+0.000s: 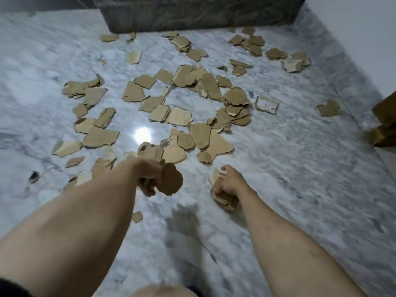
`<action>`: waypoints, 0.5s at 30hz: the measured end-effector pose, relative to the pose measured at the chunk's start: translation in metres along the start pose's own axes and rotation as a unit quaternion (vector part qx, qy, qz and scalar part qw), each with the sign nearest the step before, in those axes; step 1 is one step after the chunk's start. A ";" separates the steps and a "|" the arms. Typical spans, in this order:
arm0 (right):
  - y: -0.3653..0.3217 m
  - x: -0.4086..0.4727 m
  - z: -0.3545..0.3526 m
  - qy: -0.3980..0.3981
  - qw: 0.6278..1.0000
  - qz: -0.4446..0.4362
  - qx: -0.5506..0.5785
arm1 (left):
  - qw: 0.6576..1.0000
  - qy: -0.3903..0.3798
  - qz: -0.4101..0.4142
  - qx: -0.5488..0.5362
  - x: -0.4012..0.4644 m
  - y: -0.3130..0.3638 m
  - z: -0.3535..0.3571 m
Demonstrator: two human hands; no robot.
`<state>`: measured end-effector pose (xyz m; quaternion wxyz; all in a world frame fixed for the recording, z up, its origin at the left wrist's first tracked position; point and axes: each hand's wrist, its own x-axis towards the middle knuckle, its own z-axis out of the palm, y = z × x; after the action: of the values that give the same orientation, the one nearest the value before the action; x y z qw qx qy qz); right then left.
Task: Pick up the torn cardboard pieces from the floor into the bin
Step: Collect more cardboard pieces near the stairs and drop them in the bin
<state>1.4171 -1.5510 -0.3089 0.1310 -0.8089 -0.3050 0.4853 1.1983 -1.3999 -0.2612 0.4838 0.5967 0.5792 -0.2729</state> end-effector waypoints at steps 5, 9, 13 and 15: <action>0.005 0.011 0.034 0.104 0.983 0.056 -0.140 | 0.994 0.051 0.053 -0.079 0.022 -0.083 0.020; -0.012 0.015 0.032 0.091 0.977 0.057 -0.186 | 0.984 0.075 0.088 -0.138 0.031 -0.103 0.022; -0.046 0.025 0.041 0.092 0.988 0.023 -0.119 | 0.977 0.107 0.094 -0.157 0.039 -0.093 0.008; -0.065 0.036 0.048 0.095 0.995 0.006 -0.006 | 0.976 0.114 0.109 -0.149 0.043 -0.080 -0.002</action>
<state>1.3641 -1.4820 -0.3244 0.1514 -0.8539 -0.2891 0.4055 1.1295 -1.3905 -0.3188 0.5249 0.6043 0.5965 -0.0591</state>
